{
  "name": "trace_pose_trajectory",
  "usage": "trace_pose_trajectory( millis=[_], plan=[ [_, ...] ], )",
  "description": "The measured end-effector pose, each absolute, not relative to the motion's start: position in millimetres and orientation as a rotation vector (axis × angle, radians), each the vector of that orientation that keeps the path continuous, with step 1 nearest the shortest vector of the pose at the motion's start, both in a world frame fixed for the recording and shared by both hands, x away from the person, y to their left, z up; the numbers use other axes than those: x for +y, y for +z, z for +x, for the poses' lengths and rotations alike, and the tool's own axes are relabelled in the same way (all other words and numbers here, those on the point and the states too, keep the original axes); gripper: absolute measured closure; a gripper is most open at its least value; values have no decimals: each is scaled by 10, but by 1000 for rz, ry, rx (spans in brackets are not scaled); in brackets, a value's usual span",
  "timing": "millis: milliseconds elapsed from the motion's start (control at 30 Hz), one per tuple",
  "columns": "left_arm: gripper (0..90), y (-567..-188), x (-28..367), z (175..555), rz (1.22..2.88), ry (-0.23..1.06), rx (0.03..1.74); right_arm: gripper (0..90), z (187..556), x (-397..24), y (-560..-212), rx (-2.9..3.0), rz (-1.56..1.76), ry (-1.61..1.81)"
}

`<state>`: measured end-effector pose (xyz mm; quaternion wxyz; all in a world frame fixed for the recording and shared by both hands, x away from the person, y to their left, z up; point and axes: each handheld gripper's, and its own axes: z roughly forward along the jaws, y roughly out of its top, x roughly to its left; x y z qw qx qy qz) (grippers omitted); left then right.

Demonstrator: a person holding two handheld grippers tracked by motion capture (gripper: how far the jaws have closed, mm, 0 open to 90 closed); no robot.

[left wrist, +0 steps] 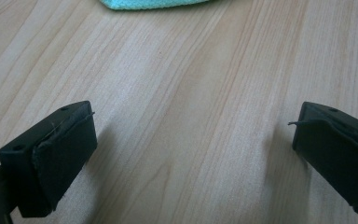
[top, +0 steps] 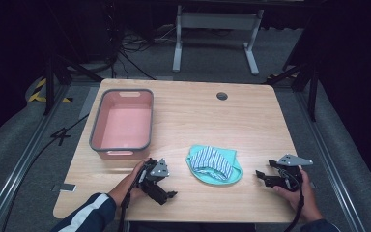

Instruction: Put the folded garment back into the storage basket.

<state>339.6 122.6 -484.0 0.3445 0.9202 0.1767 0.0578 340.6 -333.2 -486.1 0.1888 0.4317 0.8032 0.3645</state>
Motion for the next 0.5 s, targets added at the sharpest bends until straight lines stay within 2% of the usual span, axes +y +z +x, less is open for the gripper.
trace_pose_trajectory(
  millis=[500],
  plan=[
    [5,-4801,1141,3400,2431,167,435,264,3300,-3263,-4846,2193,1316,978]
  ],
)
